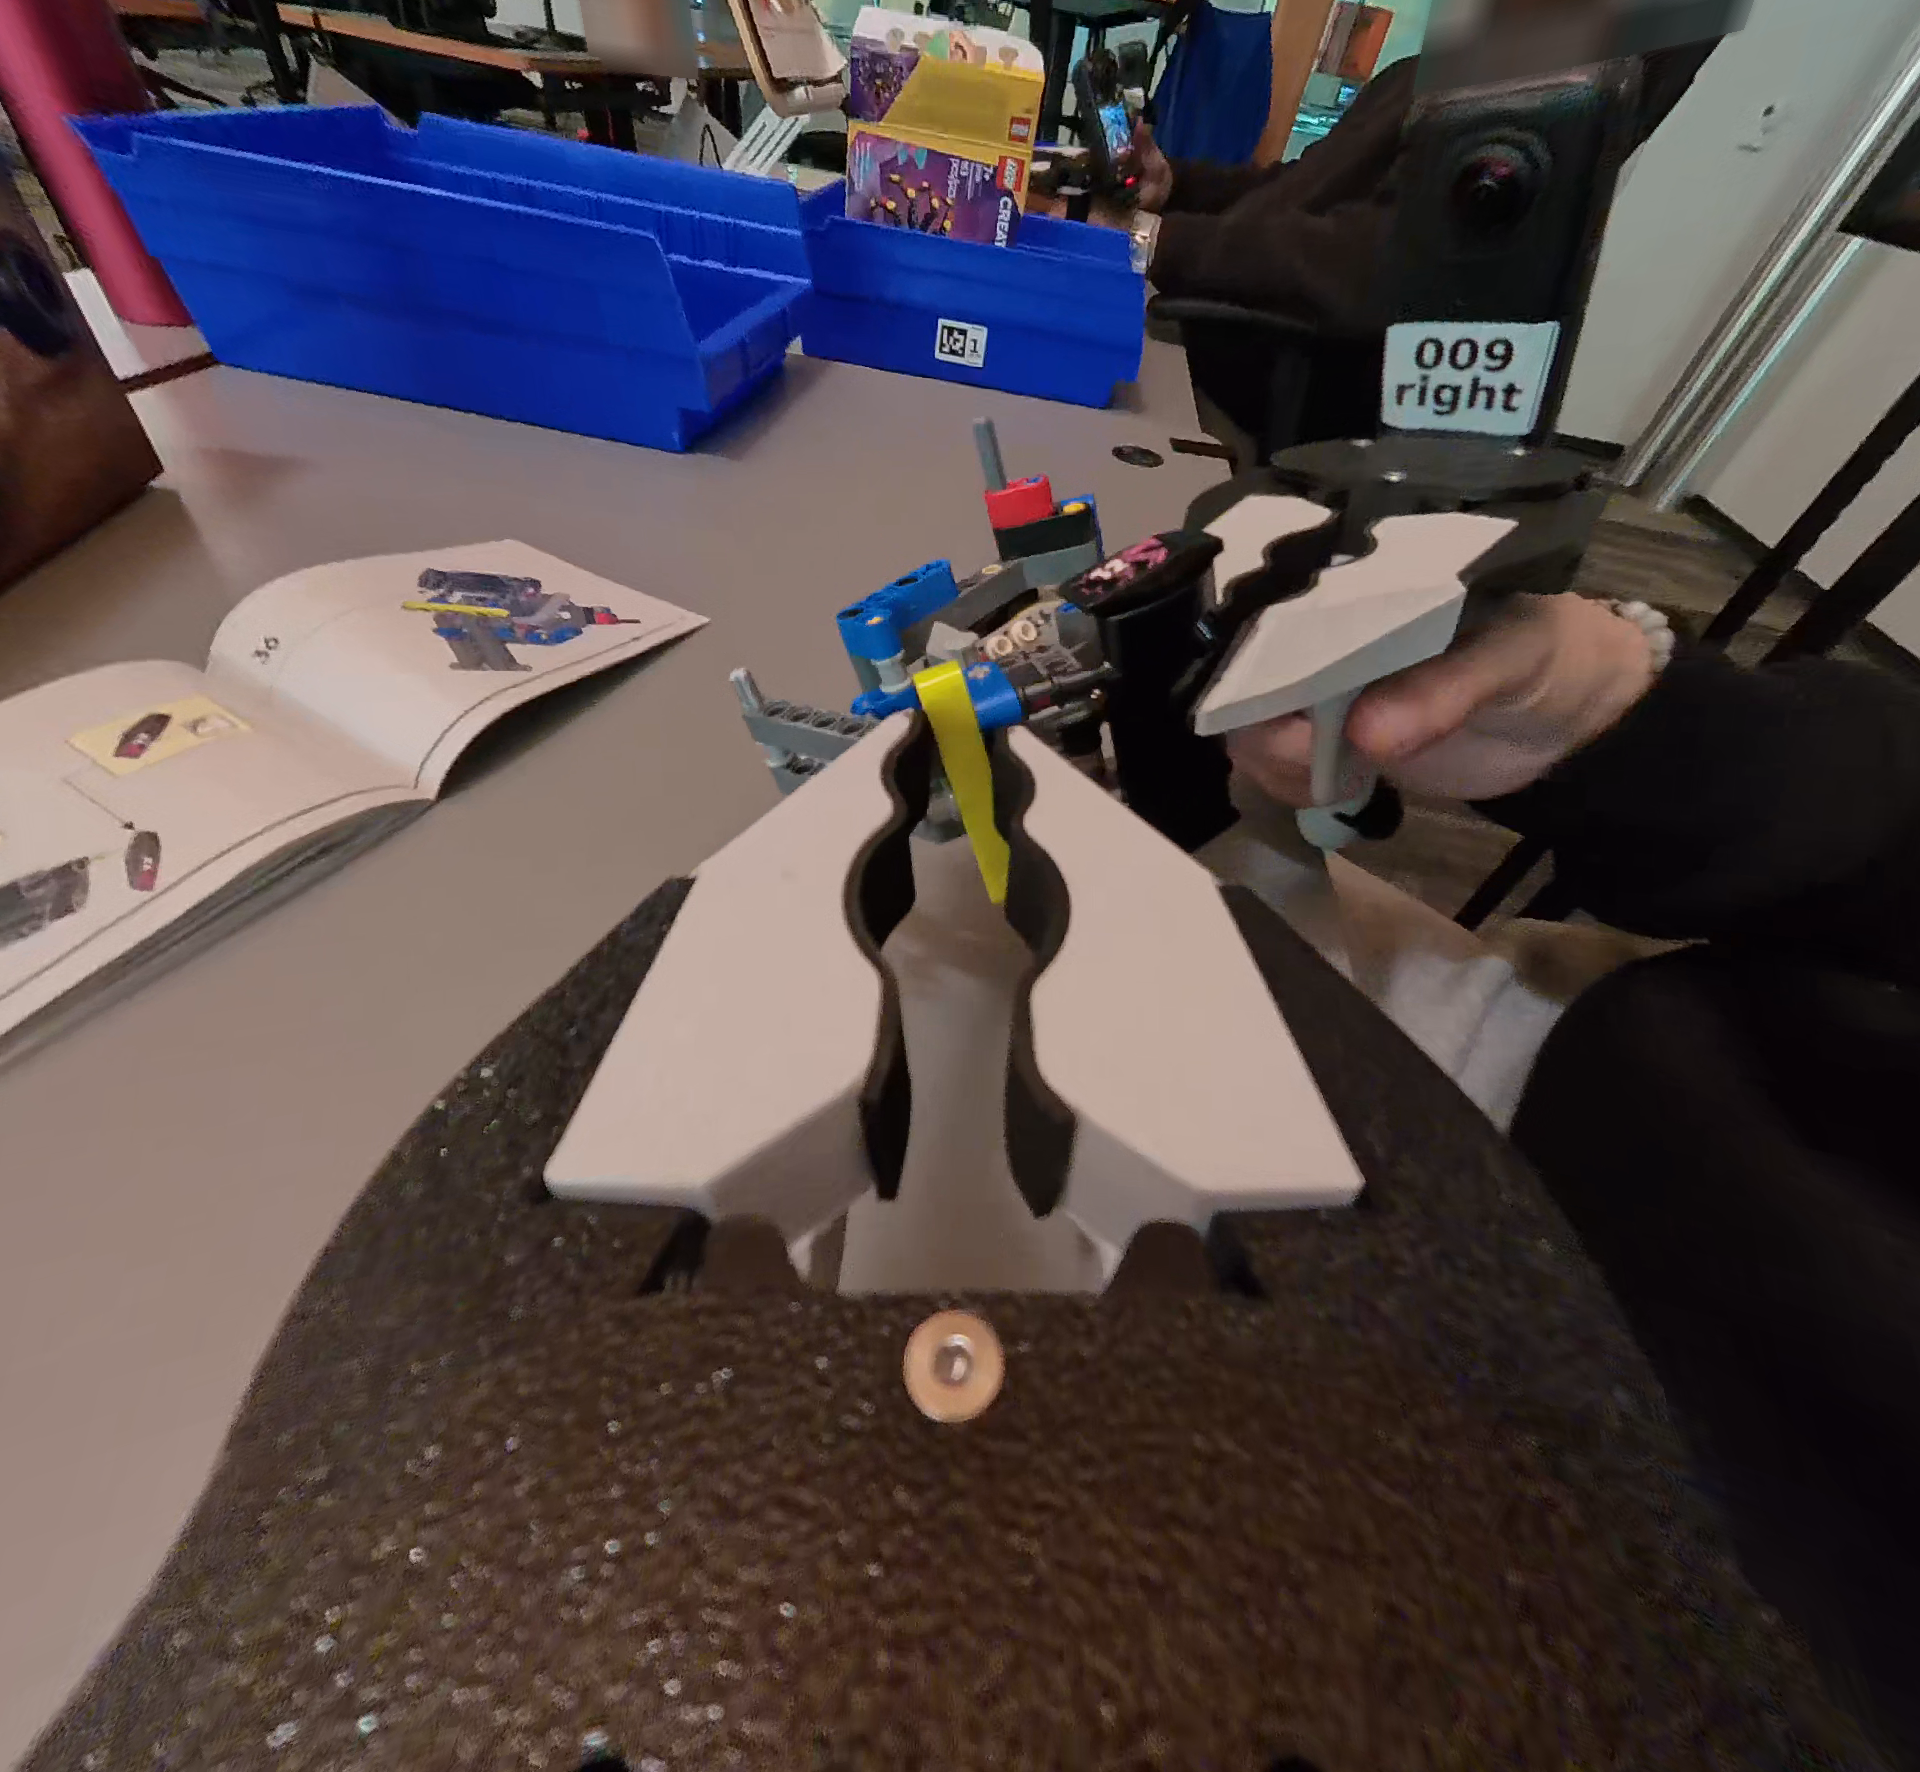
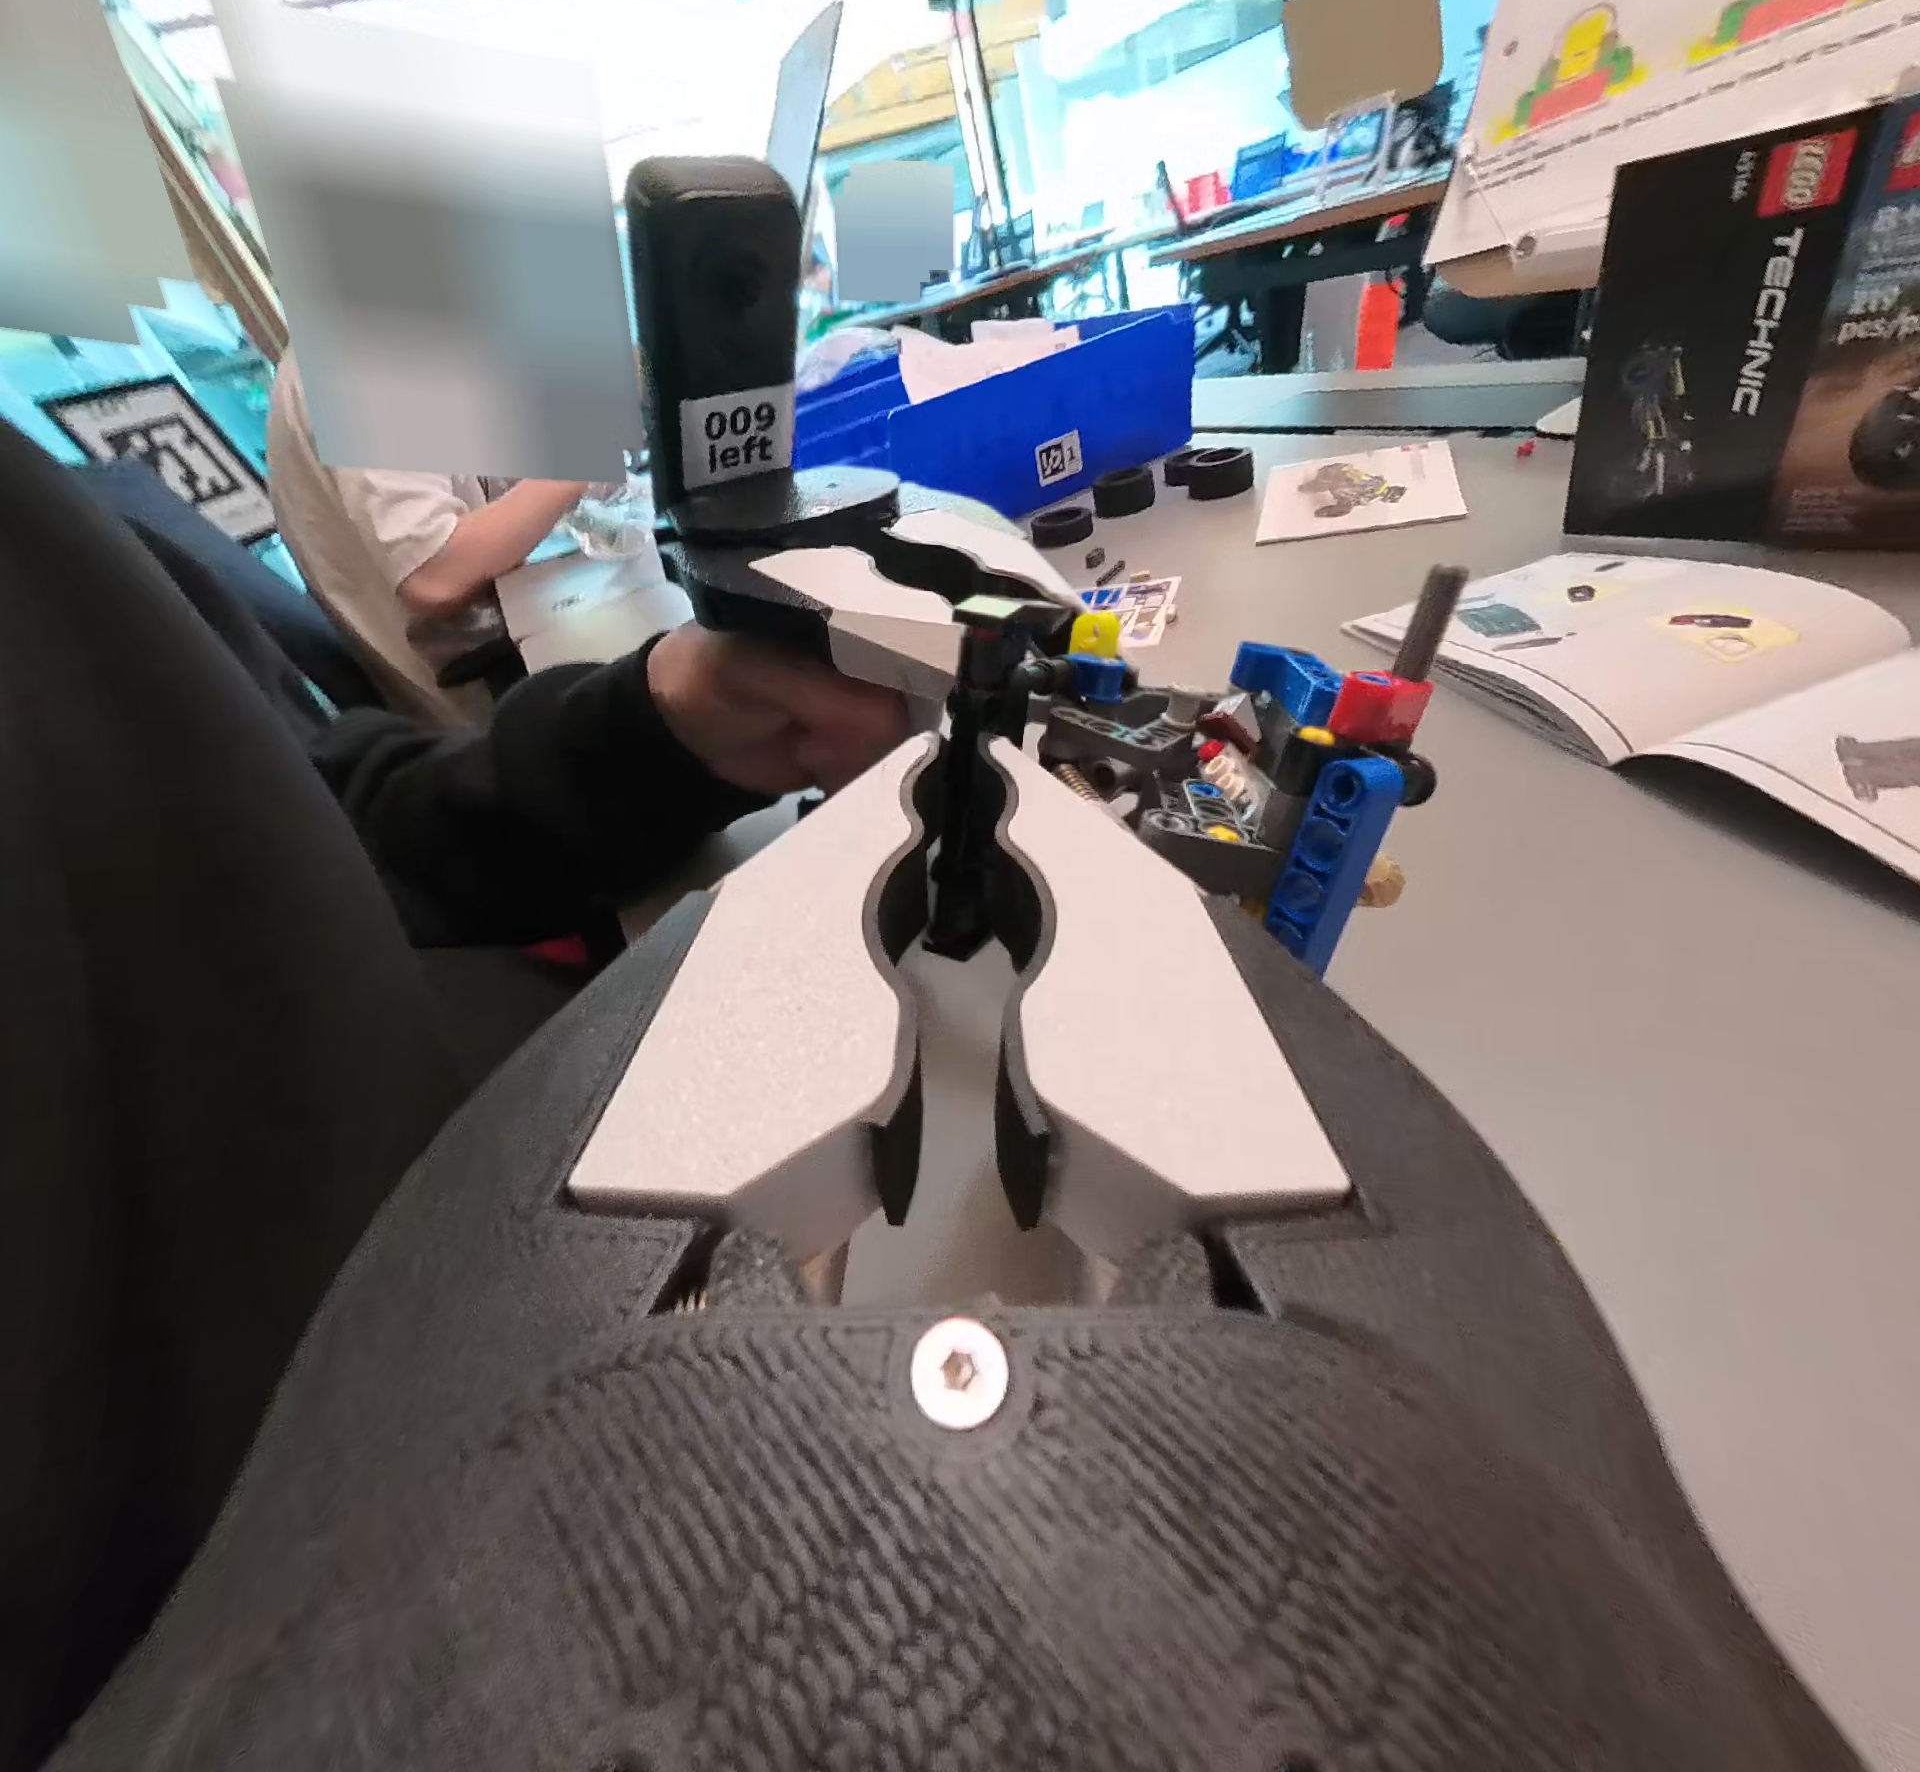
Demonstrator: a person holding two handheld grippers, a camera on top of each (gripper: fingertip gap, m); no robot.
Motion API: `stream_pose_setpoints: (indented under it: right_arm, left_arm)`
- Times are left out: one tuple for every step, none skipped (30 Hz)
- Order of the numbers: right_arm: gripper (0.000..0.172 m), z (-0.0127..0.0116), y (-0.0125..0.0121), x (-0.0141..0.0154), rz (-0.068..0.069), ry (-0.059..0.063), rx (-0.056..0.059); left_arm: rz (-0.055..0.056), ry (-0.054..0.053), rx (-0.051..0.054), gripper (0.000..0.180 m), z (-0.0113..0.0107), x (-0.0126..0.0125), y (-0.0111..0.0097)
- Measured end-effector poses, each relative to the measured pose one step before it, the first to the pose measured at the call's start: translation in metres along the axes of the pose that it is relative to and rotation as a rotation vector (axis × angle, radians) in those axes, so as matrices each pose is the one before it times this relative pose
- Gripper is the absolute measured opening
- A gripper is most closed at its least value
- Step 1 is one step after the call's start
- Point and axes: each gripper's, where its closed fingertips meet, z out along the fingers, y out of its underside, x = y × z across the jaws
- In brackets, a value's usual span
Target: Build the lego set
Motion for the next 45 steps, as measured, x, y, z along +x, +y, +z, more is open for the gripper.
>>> stream_pose_setpoints:
  right_arm:
    - [0.001, 0.00018, -0.00157, 0.00148, 0.0196, 0.0173, 0.0180]
    - [0.001, 0.00098, -0.00051, 0.00235, 0.0169, 0.0236, 0.0100]
    - [0.001, 0.00115, -0.00001, 0.00259, 0.0108, 0.0251, 0.0043]
    - [0.001, 0.00080, 0.00035, 0.00204, 0.0126, 0.0191, 0.0030]
    - [0.001, 0.00100, 0.00134, 0.00174, 0.0268, 0.0136, -0.0017]
    - [0.001, 0.00120, 0.00133, 0.00173, 0.0242, 0.0136, 0.0001]
    - [0.001, 0.00099, 0.00069, 0.00118, 0.0057, 0.0168, 0.0072]
    - [0.001, 0.00100, 0.00057, 0.00056, 0.0062, 0.0150, 0.0060]
    - [0.001, 0.00086, 0.00164, 0.00123, 0.0066, 0.0152, -0.0021]
    - [0.002, 0.00107, 0.00508, 0.00189, 0.0098, 0.0122, -0.0233]
    - [0.002, 0.00112, 0.00702, 0.00215, 0.0172, 0.0059, -0.0324]
    - [0.003, 0.00116, 0.00684, 0.00281, 0.0226, 0.0058, -0.0291]
    - [0.004, 0.00001, 0.00355, 0.00221, 0.0212, 0.0043, -0.0130]
    - [0.004, -0.00113, -0.00132, 0.00189, 0.0065, 0.0122, 0.0046]
    - [0.004, -0.00059, -0.00092, 0.00168, 0.0002, 0.0122, 0.0008]
    - [0.005, -0.00054, -0.00109, 0.00192, 0.0071, 0.0097, 0.0049]
    - [0.005, -0.00143, -0.00270, 0.00176, 0.0023, 0.0085, 0.0178]
    - [0.005, -0.00174, -0.00156, 0.00097, 0.0021, 0.0017, 0.0112]
    - [0.005, -0.00148, -0.00123, 0.00095, 0.0053, 0.0000, 0.0065]
    - [0.005, -0.00159, -0.00246, 0.00151, 0.0008, 0.0065, 0.0141]
    - [0.005, -0.00104, -0.00221, 0.00165, 0.0037, 0.0102, 0.0106]
    - [0.005, -0.00095, -0.00126, 0.00206, -0.0047, 0.0126, 0.0010]
    - [0.005, -0.00095, 0.00020, 0.00275, -0.0029, 0.0139, -0.0118]
    - [0.004, -0.00062, 0.00207, 0.00230, 0.0034, 0.0068, -0.0224]
    - [0.004, -0.00076, 0.00187, 0.00105, 0.0087, -0.0035, -0.0162]
    - [0.004, -0.00134, -0.00130, -0.00038, 0.0153, -0.0109, 0.0071]
    - [0.003, -0.00076, -0.00059, -0.00112, 0.0123, -0.0147, -0.0006]
    - [0.003, 0.00005, -0.00017, -0.00026, 0.0033, -0.0052, -0.0063]
    - [0.003, 0.00038, -0.00068, 0.00102, -0.0017, 0.0052, -0.0049]
    - [0.002, 0.00012, -0.00072, 0.00169, -0.0006, 0.0041, -0.0048]
    - [0.002, -0.00044, -0.00065, 0.00170, 0.0069, -0.0025, -0.0039]
    - [0.002, -0.00072, -0.00106, 0.00087, 0.0126, -0.0091, -0.0019]
    - [0.002, -0.00136, -0.00076, 0.00123, -0.0008, -0.0030, -0.0043]
    - [0.002, -0.00125, -0.00055, 0.00113, -0.0031, -0.0014, -0.0075]
    - [0.002, -0.00078, 0.00003, 0.00104, -0.0009, -0.0028, -0.0120]
    - [0.002, -0.00021, 0.00034, 0.00026, -0.0030, -0.0066, -0.0126]
    - [0.002, 0.00029, -0.00007, -0.00010, -0.0002, -0.0067, -0.0075]
    - [0.002, 0.00052, -0.00026, 0.00015, 0.0004, -0.0003, -0.0036]
    - [0.002, 0.00049, -0.00048, 0.00118, -0.0050, 0.0079, -0.0023]
    - [0.002, 0.00011, -0.00095, 0.00250, -0.0002, 0.0126, 0.0030]
    - [0.002, -0.00043, -0.00170, 0.00227, 0.0122, 0.0069, 0.0099]
    - [0.002, -0.00052, -0.00176, 0.00238, 0.0120, 0.0055, 0.0108]
    - [0.002, -0.00076, -0.00145, 0.00306, 0.0029, 0.0137, 0.0091]
    - [0.002, -0.00015, -0.00127, 0.00317, -0.0083, 0.0241, 0.0083]
    - [0.002, 0.00070, 0.00021, 0.00117, -0.0113, 0.0172, -0.0038]
  left_arm:
    - [0.0083, -0.0100, 0.0037, 0.008, 0.00032, -0.00127, -0.00208]
    - [0.0066, -0.0153, -0.0037, 0.007, 0.00086, -0.00193, -0.00032]
    - [-0.0005, -0.0134, 0.0002, 0.007, 0.00084, -0.00219, 0.00029]
    - [-0.0095, -0.0020, -0.0029, 0.007, 0.00073, -0.00169, 0.00131]
    - [-0.0126, 0.0019, -0.0084, 0.007, 0.00043, -0.00161, 0.00225]
    - [-0.0061, -0.0018, -0.0086, 0.007, 0.00008, -0.00151, 0.00195]
    - [0.0028, -0.0040, -0.0049, 0.007, -0.00002, -0.00122, 0.00075]
    - [0.0029, -0.0046, -0.0037, 0.007, 0.00009, -0.00108, -0.00021]
    - [0.0095, -0.0058, -0.0065, 0.006, 0.00070, -0.00117, 0.00038]
    - [0.0167, -0.0040, -0.0140, 0.005, 0.00117, -0.00138, 0.00139]
    - [0.0293, 0.0005, -0.0177, 0.004, 0.00159, -0.00093, 0.00167]
    - [0.0381, 0.0016, -0.0229, 0.004, 0.00151, -0.00037, 0.00178]
    - [0.0411, 0.0035, -0.0200, 0.004, 0.00114, 0.00017, 0.00069]
    - [0.0257, 0.0058, -0.0113, 0.004, 0.00111, -0.00009, -0.00099]
    - [0.0308, 0.0077, -0.0126, 0.004, 0.00121, -0.00061, -0.00061]
    - [0.0354, 0.0060, -0.0115, 0.005, 0.00131, -0.00089, -0.00074]
    - [0.0328, 0.0069, -0.0069, 0.005, 0.00119, -0.00082, -0.00200]
    - [0.0336, 0.0156, -0.0111, 0.006, 0.00156, 0.00029, -0.00200]
    - [0.0315, 0.0168, -0.0113, 0.006, 0.00183, -0.00015, -0.00193]
    - [0.0211, 0.0142, -0.0049, 0.006, 0.00235, -0.00080, -0.00253]
    - [0.0132, 0.0131, -0.0041, 0.006, 0.00286, -0.00126, -0.00225]
    - [0.0114, 0.0141, -0.0067, 0.006, 0.00324, -0.00105, -0.00113]
    - [0.0105, 0.0130, -0.0154, 0.006, 0.00364, -0.00059, 0.00083]
    - [0.0131, 0.0181, -0.0262, 0.007, 0.00381, 0.00036, 0.00317]
    - [0.0086, 0.0220, -0.0157, 0.007, 0.00262, 0.00054, 0.00171]
    - [0.0020, 0.0271, 0.0064, 0.007, 0.00097, 0.00061, -0.00145]
    - [0.0061, 0.0308, 0.0013, 0.007, 0.00087, 0.00055, -0.00061]
    - [0.0066, 0.0239, -0.0055, 0.008, 0.00147, -0.00029, 0.00076]
    - [-0.0015, 0.0128, -0.0095, 0.008, 0.00204, -0.00109, 0.00115]
    - [-0.0035, 0.0050, -0.0103, 0.008, 0.00211, -0.00134, 0.00068]
    - [0.0090, 0.0062, -0.0060, 0.008, 0.00191, -0.00036, -0.00021]
    - [0.0089, 0.0021, 0.0013, 0.008, 0.00179, -0.00052, -0.00120]
    - [-0.0047, 0.0036, 0.0052, 0.008, 0.00172, -0.00070, -0.00131]
    - [-0.0127, 0.0114, 0.0096, 0.008, 0.00180, -0.00040, -0.00089]
    - [-0.0119, 0.0219, 0.0035, 0.009, 0.00149, 0.00022, 0.00121]
    - [-0.0155, 0.0290, 0.0012, 0.009, 0.00049, 0.00001, 0.00125]
    - [-0.0151, 0.0294, 0.0092, 0.009, -0.00040, -0.00082, 0.00014]
    - [-0.0091, 0.0290, 0.0098, 0.009, -0.00013, -0.00055, -0.00007]
    - [-0.0111, 0.0168, 0.0051, 0.008, 0.00103, -0.00138, 0.00025]
    - [-0.0151, 0.0058, 0.0023, 0.008, 0.00174, -0.00206, 0.00020]
    - [-0.0046, 0.0000, 0.0065, 0.008, 0.00170, -0.00220, -0.00073]
    - [-0.0056, 0.0005, 0.0055, 0.008, 0.00170, -0.00201, -0.00062]
    - [-0.0073, 0.0028, -0.0028, 0.008, 0.00160, -0.00207, 0.00028]
    - [-0.0035, 0.0023, -0.0018, 0.007, 0.00137, -0.00193, -0.00006]
    - [0.0114, 0.0051, -0.0050, 0.007, 0.00093, -0.00108, 0.00039]
